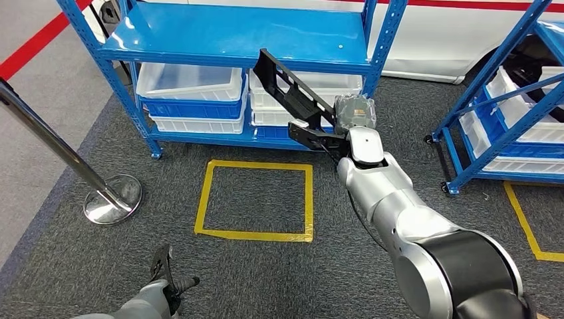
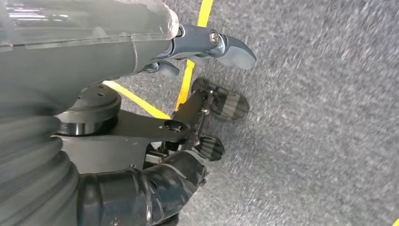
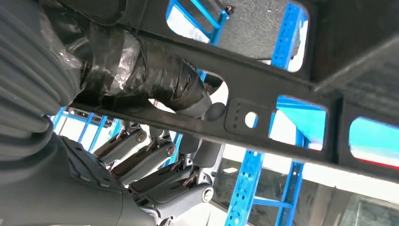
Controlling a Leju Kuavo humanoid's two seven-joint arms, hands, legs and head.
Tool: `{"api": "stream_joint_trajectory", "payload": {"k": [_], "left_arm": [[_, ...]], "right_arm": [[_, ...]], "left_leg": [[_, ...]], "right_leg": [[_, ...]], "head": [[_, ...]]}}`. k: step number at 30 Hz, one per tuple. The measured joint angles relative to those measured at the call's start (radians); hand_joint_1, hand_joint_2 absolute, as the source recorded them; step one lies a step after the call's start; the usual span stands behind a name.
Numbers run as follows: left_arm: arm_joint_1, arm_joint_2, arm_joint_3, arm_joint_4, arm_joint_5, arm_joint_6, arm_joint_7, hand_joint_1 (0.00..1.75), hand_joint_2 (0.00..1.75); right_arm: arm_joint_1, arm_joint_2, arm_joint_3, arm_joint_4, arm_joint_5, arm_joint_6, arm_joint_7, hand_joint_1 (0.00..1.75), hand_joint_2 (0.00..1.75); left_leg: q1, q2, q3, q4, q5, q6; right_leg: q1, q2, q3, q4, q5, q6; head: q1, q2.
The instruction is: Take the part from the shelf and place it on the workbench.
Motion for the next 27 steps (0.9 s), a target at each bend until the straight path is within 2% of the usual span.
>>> {"api": "stream_joint_trajectory", "payload": {"k": [1, 2, 4, 5, 6, 8, 10, 12, 14, 15, 16, 17, 18, 20, 21, 23, 24, 25, 27], "left_arm": [[0.0, 0.0, 0.0, 0.0, 0.0, 0.0, 0.001, 0.0, 1.75], [0.0, 0.0, 0.0, 0.0, 0.0, 0.0, 0.001, 0.0, 1.75], [-0.002, -0.001, 0.0, 0.0, -0.001, 0.0, 0.002, 0.0, 1.75], [-0.004, -0.002, 0.0, 0.0, -0.002, 0.0, 0.003, 0.0, 1.75], [-0.005, -0.002, 0.0, 0.0, -0.002, 0.001, 0.003, 0.0, 1.75], [-0.004, -0.001, 0.0, 0.0, -0.003, 0.001, 0.004, 0.0, 1.75], [-0.004, 0.0, 0.0, 0.0, -0.003, 0.002, 0.004, 0.0, 1.75], [-0.006, 0.0, 0.0, 0.0, -0.004, 0.003, 0.003, 0.0, 1.75], [-0.005, 0.0, 0.0, 0.0, -0.005, 0.003, 0.003, 0.0, 1.75], [-0.004, 0.0, 0.0, 0.0, -0.006, 0.003, 0.003, 0.0, 1.75], [-0.003, 0.001, 0.0, 0.0, -0.006, 0.003, 0.003, 0.0, 1.75], [-0.003, 0.002, 0.0, 0.0, -0.006, 0.003, 0.003, 0.0, 1.75], [-0.004, 0.003, 0.0, 0.0, -0.006, 0.003, 0.003, 0.0, 1.75], [-0.008, 0.004, 0.0, 0.0, -0.006, 0.003, 0.003, 0.0, 1.75], [-0.009, 0.005, -0.001, 0.0, -0.007, 0.003, 0.004, 0.0, 1.75], [-0.009, 0.006, -0.001, 0.0, -0.008, 0.003, 0.004, 0.0, 1.75], [-0.008, 0.006, -0.001, 0.0, -0.009, 0.003, 0.004, 0.0, 1.75], [-0.009, 0.007, -0.001, 0.0, -0.009, 0.003, 0.004, 0.0, 1.75], [-0.012, 0.007, -0.001, 0.0, -0.009, 0.004, 0.004, 0.0, 1.75]], "right_arm": [[0.001, 0.0, -0.001, 0.0, 0.0, 0.0, 0.001, 1.75, 1.75], [0.001, 0.0, -0.002, 0.0, 0.0, -0.001, 0.002, 1.75, 1.75], [0.001, -0.002, -0.003, 0.0, 0.0, -0.002, 0.003, 1.75, 1.75], [0.001, -0.003, -0.004, 0.0, 0.0, -0.003, 0.003, 1.75, 1.75], [0.001, -0.004, -0.006, 0.0, 0.0, -0.004, 0.002, 1.75, 1.75], [0.001, -0.005, -0.007, 0.0, 0.0, -0.005, 0.002, 1.75, 1.75], [0.001, -0.004, -0.007, -0.001, 0.004, -0.006, 0.004, 1.75, 1.75], [0.0, -0.003, -0.008, -0.001, 0.009, -0.006, 0.005, 1.75, 1.75], [0.001, -0.003, -0.01, -0.002, 0.011, -0.007, 0.005, 1.75, 1.75], [0.003, -0.003, -0.011, -0.002, 0.012, -0.007, 0.005, 1.75, 1.75], [0.004, -0.003, -0.011, -0.002, 0.013, -0.007, 0.004, 1.75, 1.75], [0.004, -0.003, -0.011, -0.002, 0.013, -0.007, 0.004, 1.75, 1.75], [0.004, -0.003, -0.011, -0.003, 0.014, -0.008, 0.004, 1.75, 1.75], [0.004, -0.004, -0.012, -0.004, 0.014, -0.01, 0.004, 1.75, 1.75], [0.004, -0.004, -0.013, -0.004, 0.014, -0.012, 0.004, 1.75, 1.75], [0.004, -0.004, -0.015, -0.004, 0.014, -0.015, 0.004, 1.75, 1.75], [0.004, -0.003, -0.015, -0.004, 0.014, -0.016, 0.005, 1.75, 1.75], [0.003, -0.002, -0.015, -0.005, 0.014, -0.017, 0.006, 1.75, 1.75], [0.003, -0.004, -0.016, -0.006, 0.014, -0.022, 0.007, 1.75, 1.75]], "left_leg": [[0.002, -0.006, -0.002, 0.004, -0.001, -0.001], [0.004, -0.013, -0.003, 0.008, -0.002, -0.004], [0.007, -0.027, -0.009, 0.018, -0.005, -0.014], [0.008, -0.034, -0.015, 0.02, -0.004, -0.022], [0.009, -0.04, -0.021, 0.021, -0.001, -0.029], [0.011, -0.054, -0.029, 0.017, 0.007, -0.044], [0.011, -0.044, -0.044, 0.037, -0.007, -0.053], [0.009, -0.018, -0.09, 0.132, -0.059, -0.057], [0.008, -0.006, -0.147, 0.258, -0.108, -0.058], [0.008, -0.004, -0.161, 0.287, -0.11, -0.056], [0.007, -0.002, -0.156, 0.28, -0.095, -0.053], [0.005, 0.004, -0.132, 0.235, -0.066, -0.049], [0.001, 0.018, -0.097, 0.166, -0.034, -0.042], [-0.013, 0.054, -0.039, 0.056, 0.0, -0.027], [-0.018, 0.064, -0.029, 0.031, 0.002, -0.021], [-0.02, 0.054, -0.03, 0.022, 0.005, -0.013], [-0.017, 0.047, -0.03, 0.018, 0.008, -0.009], [-0.014, 0.039, -0.029, 0.013, 0.012, -0.003], [-0.009, 0.022, -0.029, 0.007, 0.02, 0.007]], "right_leg": [[-0.004, 0.001, 0.009, -0.018, 0.021, 0.002], [-0.009, 0.003, 0.035, -0.071, 0.054, 0.004], [-0.015, 0.031, 0.094, -0.189, 0.097, 0.006], [-0.015, 0.043, 0.111, -0.225, 0.104, 0.005], [-0.013, 0.052, 0.116, -0.237, 0.1, 0.003], [-0.011, 0.04, 0.114, -0.241, 0.103, -0.006], [-0.014, 0.022, 0.115, -0.249, 0.109, -0.021], [-0.013, 0.003, 0.116, -0.255, 0.113, -0.034], [-0.006, -0.015, 0.116, -0.254, 0.113, -0.039], [-0.002, -0.023, 0.116, -0.254, 0.112, -0.04], [0.001, -0.032, 0.116, -0.253, 0.111, -0.041], [0.003, -0.041, 0.117, -0.251, 0.11, -0.042], [0.005, -0.049, 0.118, -0.25, 0.109, -0.042], [0.012, -0.062, 0.118, -0.248, 0.107, -0.038], [0.015, -0.068, 0.117, -0.248, 0.107, -0.035], [0.018, -0.084, 0.118, -0.25, 0.108, -0.028], [0.017, -0.084, 0.118, -0.248, 0.104, -0.023], [0.016, -0.073, 0.113, -0.236, 0.093, -0.018], [0.011, -0.033, 0.077, -0.155, 0.041, -0.01]], "head": [[0.0, 0.0], [0.0, 0.0], [0.0, 0.0], [0.0, 0.0], [0.0, 0.0], [-0.001, 0.0], [-0.002, 0.0], [-0.003, 0.0], [-0.004, 0.0], [-0.004, 0.0], [-0.004, 0.0], [-0.004, 0.0], [-0.004, 0.0], [-0.004, 0.0], [-0.004, 0.0], [-0.003, 0.0], [-0.003, 0.0], [-0.003, 0.0], [-0.003, 0.0]]}}
